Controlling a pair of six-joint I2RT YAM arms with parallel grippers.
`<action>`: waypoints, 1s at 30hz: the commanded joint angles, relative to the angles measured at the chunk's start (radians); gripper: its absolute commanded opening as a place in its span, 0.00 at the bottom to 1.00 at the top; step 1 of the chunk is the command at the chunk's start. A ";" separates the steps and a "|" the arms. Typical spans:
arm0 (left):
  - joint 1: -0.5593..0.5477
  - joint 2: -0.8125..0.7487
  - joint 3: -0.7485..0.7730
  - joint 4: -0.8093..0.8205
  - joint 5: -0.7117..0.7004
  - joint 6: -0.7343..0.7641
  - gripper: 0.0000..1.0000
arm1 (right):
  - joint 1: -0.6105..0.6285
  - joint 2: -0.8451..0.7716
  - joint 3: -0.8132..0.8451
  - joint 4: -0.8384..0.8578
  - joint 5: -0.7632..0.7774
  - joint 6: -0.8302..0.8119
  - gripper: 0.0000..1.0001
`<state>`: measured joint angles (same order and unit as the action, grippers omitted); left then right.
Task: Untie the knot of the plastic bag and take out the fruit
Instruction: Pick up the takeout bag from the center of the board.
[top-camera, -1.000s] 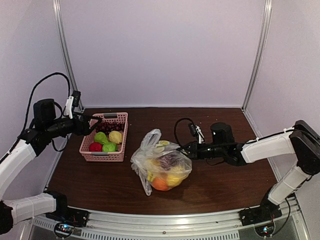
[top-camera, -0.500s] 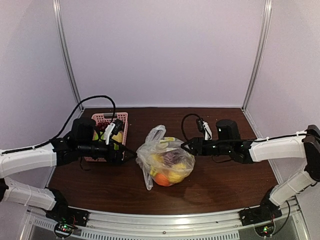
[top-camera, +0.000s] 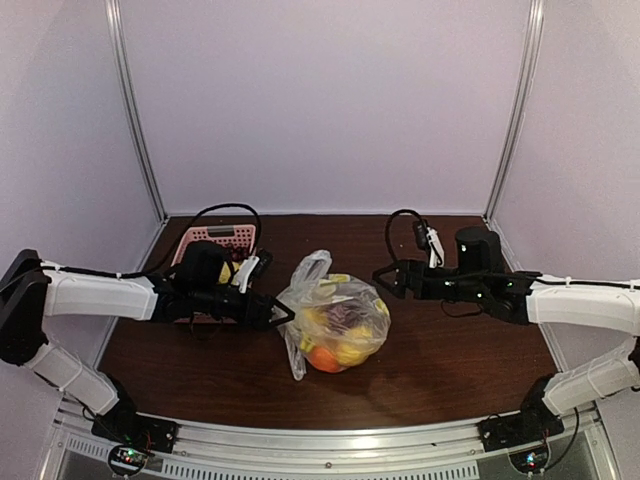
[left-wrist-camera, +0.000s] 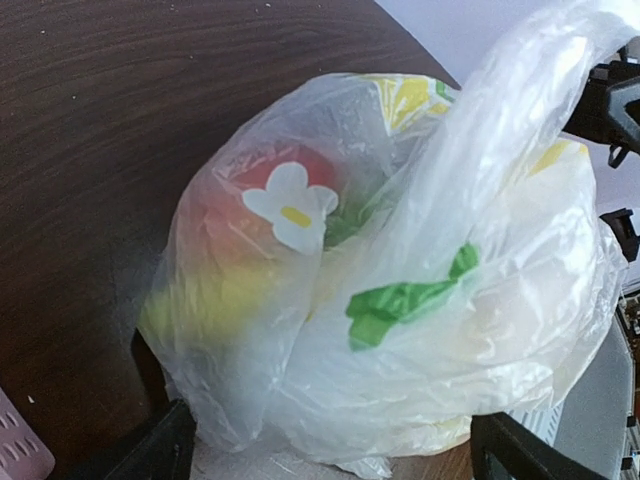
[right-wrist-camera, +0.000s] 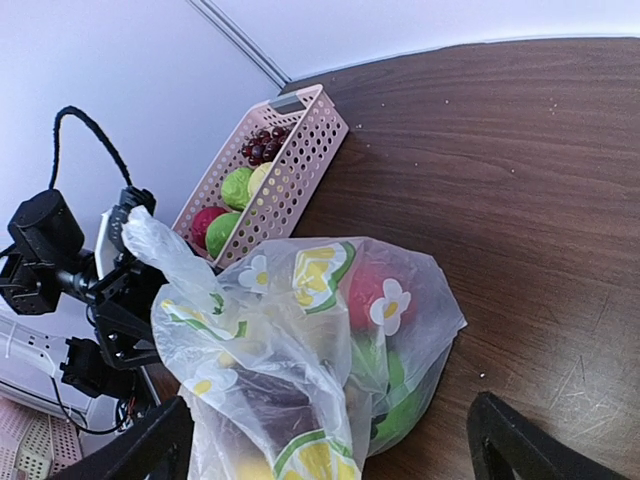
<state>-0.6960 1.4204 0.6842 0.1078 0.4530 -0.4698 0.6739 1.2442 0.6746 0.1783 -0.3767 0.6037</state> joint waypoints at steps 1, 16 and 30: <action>-0.005 0.050 0.054 0.064 0.015 0.009 0.98 | -0.005 -0.075 0.029 -0.037 0.017 -0.017 0.97; -0.005 0.134 0.118 0.053 -0.032 0.008 0.78 | -0.006 -0.224 0.039 -0.132 0.038 -0.025 0.99; -0.068 -0.014 0.277 -0.079 -0.047 -0.007 0.00 | -0.006 -0.318 0.090 -0.273 0.124 -0.051 0.99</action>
<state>-0.7147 1.5249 0.8429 0.0921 0.4320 -0.4885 0.6735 0.9619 0.7063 0.0006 -0.3279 0.5781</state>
